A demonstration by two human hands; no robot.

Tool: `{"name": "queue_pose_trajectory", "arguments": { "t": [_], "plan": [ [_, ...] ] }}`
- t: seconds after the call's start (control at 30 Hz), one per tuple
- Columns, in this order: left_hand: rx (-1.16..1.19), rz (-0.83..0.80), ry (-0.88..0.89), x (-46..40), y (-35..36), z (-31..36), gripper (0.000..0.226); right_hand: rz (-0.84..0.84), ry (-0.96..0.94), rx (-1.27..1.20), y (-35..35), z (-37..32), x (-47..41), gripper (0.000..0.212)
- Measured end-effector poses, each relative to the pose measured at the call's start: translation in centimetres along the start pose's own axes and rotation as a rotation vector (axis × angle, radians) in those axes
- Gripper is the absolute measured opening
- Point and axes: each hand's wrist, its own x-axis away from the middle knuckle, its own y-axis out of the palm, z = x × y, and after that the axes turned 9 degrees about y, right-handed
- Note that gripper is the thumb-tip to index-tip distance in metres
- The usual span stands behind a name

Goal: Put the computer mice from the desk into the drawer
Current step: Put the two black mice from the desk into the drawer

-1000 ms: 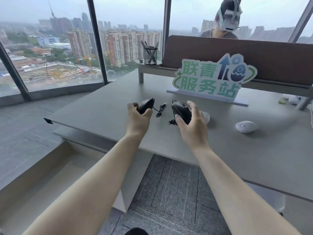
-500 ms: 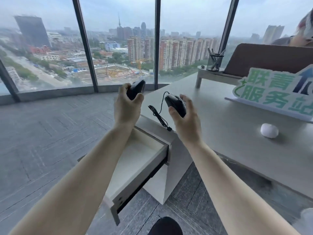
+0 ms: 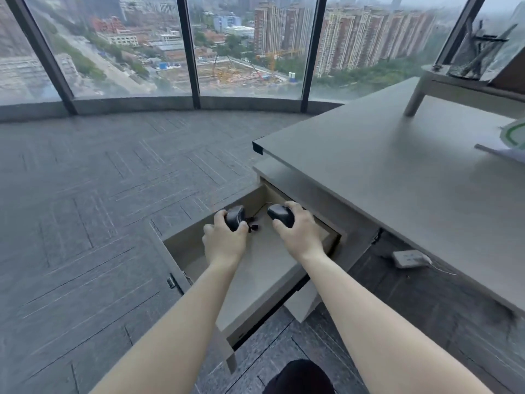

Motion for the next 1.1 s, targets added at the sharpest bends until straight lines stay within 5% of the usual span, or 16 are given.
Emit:
{"name": "queue_pose_trajectory", "arguments": {
  "t": [0.37, 0.63, 0.77, 0.93, 1.1],
  "plan": [
    [-0.203, -0.135, -0.239, -1.4, 8.0, -4.4, 0.059, -0.176, 0.158, 0.629, 4.7, 4.1, -7.6, 0.058],
    [-0.356, -0.254, -0.245, -0.7, 11.2, -4.7, 0.087, -0.264, 0.224, 0.825, 5.5, 5.7, -8.2, 0.056],
    [-0.479, -0.285, -0.201, -0.2, 11.8, -4.2, 0.092, -0.261, 0.206, 0.796, 4.7, 5.1, -7.5, 0.061],
    [-0.476, -0.268, -0.173, 0.2, 9.5, -1.1, 0.07, -0.064, 0.036, 0.543, -0.2, 2.8, -4.7, 0.032],
    [-0.158, -0.045, 0.259, 2.9, 7.1, 7.4, 0.039, 0.183, -0.135, 0.254, -8.2, 1.2, 0.9, 0.029]
  ]
}}
